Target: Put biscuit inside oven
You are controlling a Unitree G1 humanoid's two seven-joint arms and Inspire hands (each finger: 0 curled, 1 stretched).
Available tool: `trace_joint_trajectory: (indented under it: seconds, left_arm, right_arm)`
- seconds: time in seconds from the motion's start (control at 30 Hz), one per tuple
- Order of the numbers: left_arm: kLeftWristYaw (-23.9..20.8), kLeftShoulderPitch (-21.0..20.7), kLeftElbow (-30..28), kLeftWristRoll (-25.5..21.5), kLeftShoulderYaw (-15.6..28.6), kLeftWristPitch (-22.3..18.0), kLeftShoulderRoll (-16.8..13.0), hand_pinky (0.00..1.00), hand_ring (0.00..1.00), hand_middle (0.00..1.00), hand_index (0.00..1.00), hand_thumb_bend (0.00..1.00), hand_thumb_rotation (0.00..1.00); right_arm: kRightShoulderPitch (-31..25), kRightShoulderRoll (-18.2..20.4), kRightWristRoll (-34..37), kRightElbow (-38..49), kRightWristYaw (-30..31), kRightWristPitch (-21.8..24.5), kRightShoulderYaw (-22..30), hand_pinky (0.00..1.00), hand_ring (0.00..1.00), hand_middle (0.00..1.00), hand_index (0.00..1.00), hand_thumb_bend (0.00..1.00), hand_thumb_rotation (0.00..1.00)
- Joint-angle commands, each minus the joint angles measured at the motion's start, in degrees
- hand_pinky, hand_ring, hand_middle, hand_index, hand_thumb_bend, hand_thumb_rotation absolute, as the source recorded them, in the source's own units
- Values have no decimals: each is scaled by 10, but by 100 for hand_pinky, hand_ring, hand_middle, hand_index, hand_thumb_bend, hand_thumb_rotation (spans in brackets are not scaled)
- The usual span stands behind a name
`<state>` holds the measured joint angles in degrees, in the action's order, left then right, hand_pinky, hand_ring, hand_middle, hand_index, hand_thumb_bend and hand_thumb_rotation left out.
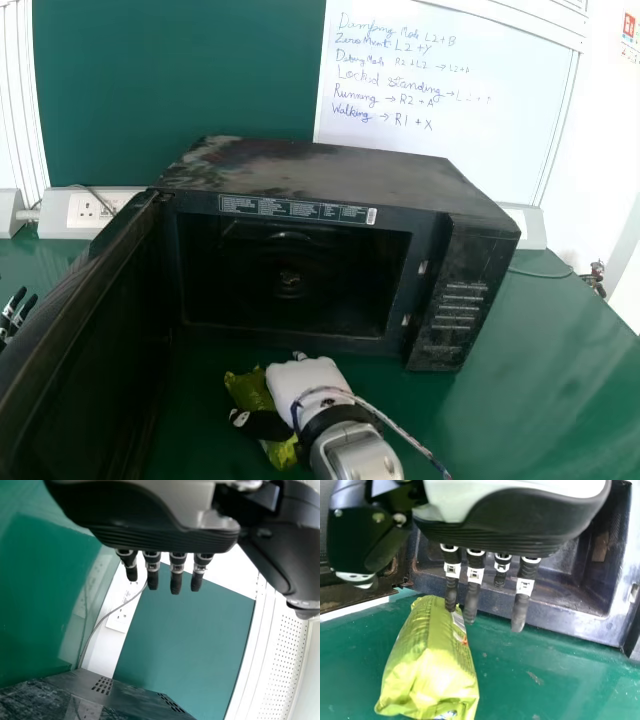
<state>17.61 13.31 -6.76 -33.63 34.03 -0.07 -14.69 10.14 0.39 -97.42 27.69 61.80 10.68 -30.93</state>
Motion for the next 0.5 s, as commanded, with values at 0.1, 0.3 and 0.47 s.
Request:
trace_joint_trajectory:
  seconds: [0.1, 0.3, 0.47]
  left_arm:
    - [-6, 1, -11, 4, -6, 4, 1, 79, 85, 86, 90, 89, 78]
    - [-5, 2, -12, 4, -7, 3, 0, 80, 85, 86, 90, 88, 78]
    - [-5, 1, -10, 4, -8, 1, 1, 79, 85, 86, 90, 89, 78]
  right_arm:
    - [-3, 10, -5, 0, 5, 2, 1, 64, 74, 82, 84, 98, 29]
    - [2, 16, -11, -2, 25, 3, 3, 69, 80, 87, 89, 100, 29]
    - [4, 19, -8, 21, 39, -1, 6, 77, 86, 92, 93, 100, 35]
